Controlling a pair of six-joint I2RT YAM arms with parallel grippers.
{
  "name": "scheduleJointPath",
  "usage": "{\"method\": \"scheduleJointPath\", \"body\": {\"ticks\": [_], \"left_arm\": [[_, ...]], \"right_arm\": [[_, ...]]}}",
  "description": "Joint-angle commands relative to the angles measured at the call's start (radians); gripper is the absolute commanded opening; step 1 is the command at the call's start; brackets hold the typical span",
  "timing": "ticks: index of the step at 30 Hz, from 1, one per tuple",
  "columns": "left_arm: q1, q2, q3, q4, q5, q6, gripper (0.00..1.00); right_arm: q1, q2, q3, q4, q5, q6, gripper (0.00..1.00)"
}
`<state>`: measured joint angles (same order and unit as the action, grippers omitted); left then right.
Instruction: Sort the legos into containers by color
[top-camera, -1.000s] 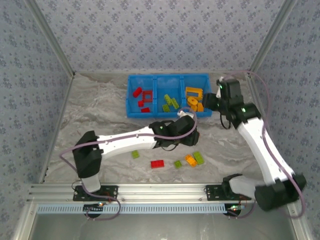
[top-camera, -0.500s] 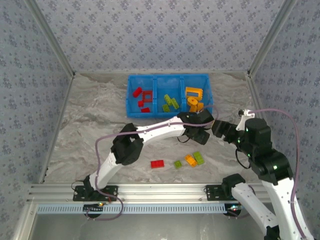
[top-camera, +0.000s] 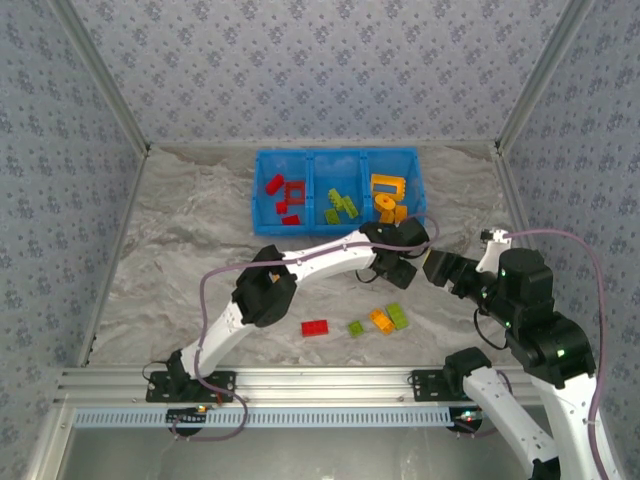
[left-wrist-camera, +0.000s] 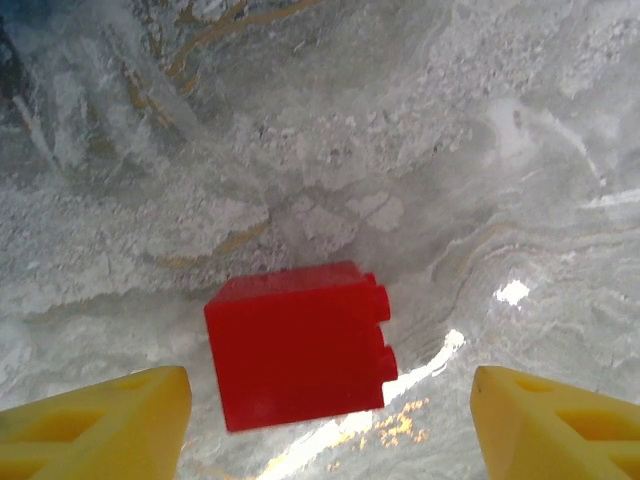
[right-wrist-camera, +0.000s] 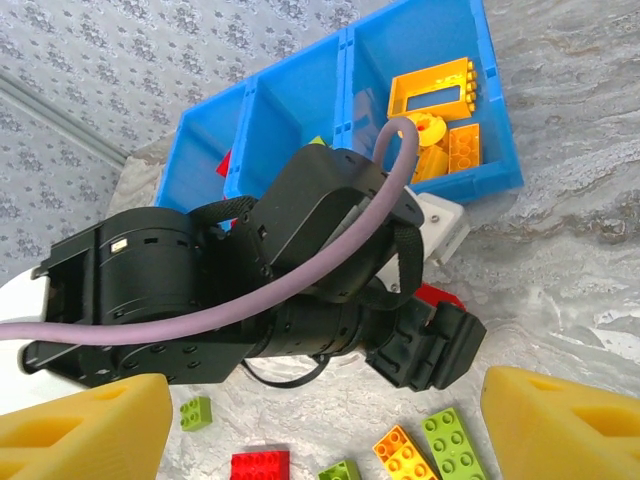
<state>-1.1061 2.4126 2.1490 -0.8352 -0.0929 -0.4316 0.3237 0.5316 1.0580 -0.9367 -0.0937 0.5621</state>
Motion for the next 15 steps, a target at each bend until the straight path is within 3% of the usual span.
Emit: {"method": "scheduleJointPath", "body": {"ticks": [1, 6, 11, 15], "left_arm": [[0.003, 0.047, 0.05, -0.018, 0.0, 0.013, 0.69], [0.009, 0.065, 0.058, -0.015, -0.01, 0.022, 0.6], [0.009, 0.052, 0.052, -0.002, -0.021, 0.03, 0.39], [0.002, -0.042, -0.015, 0.028, -0.054, 0.008, 0.38]], "right_arm": [[0.006, -0.005, -0.001, -0.004, -0.009, 0.017, 0.83], [0.006, -0.005, 0.005, -0.005, -0.014, 0.024, 0.82], [0.006, -0.002, -0.002, -0.001, -0.012, 0.021, 0.82], [0.007, 0.001, -0.01, 0.006, -0.017, 0.011, 0.81]]}}
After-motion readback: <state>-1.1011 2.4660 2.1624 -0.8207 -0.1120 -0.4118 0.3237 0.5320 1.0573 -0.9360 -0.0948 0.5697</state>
